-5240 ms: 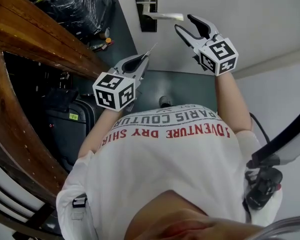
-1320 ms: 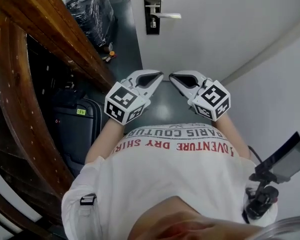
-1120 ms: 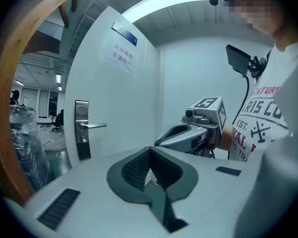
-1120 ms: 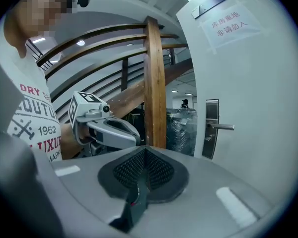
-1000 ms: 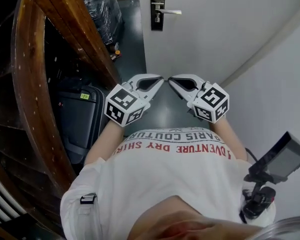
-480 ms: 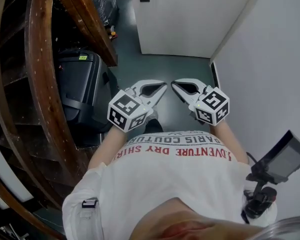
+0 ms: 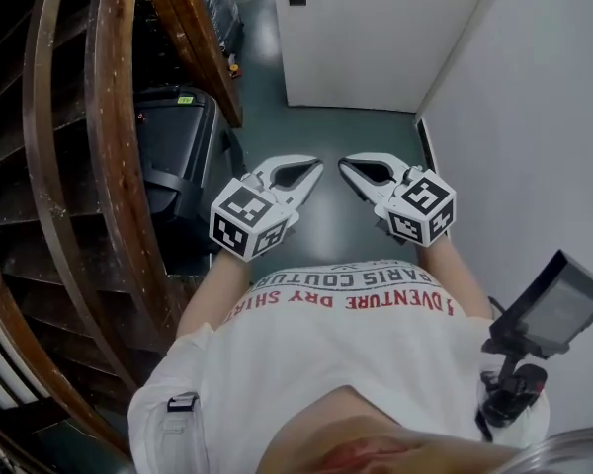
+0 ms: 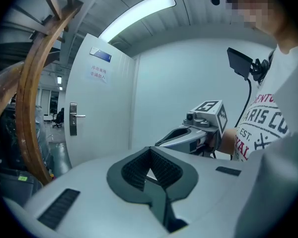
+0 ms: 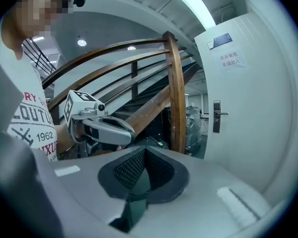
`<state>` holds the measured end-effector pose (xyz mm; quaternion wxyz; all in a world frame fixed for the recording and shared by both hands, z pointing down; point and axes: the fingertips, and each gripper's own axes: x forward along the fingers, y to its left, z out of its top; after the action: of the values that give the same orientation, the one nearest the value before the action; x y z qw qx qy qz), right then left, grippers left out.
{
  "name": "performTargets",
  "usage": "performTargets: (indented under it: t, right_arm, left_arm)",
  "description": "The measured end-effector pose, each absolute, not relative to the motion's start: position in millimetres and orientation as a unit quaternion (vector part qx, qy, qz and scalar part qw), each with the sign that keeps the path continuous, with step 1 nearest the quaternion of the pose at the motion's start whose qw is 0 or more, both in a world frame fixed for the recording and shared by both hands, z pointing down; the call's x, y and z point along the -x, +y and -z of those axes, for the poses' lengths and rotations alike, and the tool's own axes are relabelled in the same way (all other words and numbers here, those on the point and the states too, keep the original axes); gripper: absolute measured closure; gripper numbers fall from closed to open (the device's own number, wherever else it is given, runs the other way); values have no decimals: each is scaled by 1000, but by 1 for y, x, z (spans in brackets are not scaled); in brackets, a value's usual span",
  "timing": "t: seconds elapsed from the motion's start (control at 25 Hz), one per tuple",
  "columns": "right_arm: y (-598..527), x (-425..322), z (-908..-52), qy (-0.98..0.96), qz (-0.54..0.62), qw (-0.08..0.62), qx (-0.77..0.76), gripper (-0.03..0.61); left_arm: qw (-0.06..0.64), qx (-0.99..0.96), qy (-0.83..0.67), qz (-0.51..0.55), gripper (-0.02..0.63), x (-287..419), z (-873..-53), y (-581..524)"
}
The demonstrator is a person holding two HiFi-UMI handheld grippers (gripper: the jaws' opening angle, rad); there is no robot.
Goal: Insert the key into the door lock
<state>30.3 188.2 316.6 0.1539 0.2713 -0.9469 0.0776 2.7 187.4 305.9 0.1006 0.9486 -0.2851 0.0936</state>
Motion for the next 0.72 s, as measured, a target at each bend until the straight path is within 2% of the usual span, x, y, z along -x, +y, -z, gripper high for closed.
performTargets:
  t: [0.4,0.72]
  right_arm:
    - [266,16,-325,-945,-70,129,-291,577]
    - [281,44,-320,-943,-66,140,-294,577]
  left_arm:
    - [91,-948,-288,-97,612,49,-312,262]
    - [98,-949,-283,-100,612,76,-310,277]
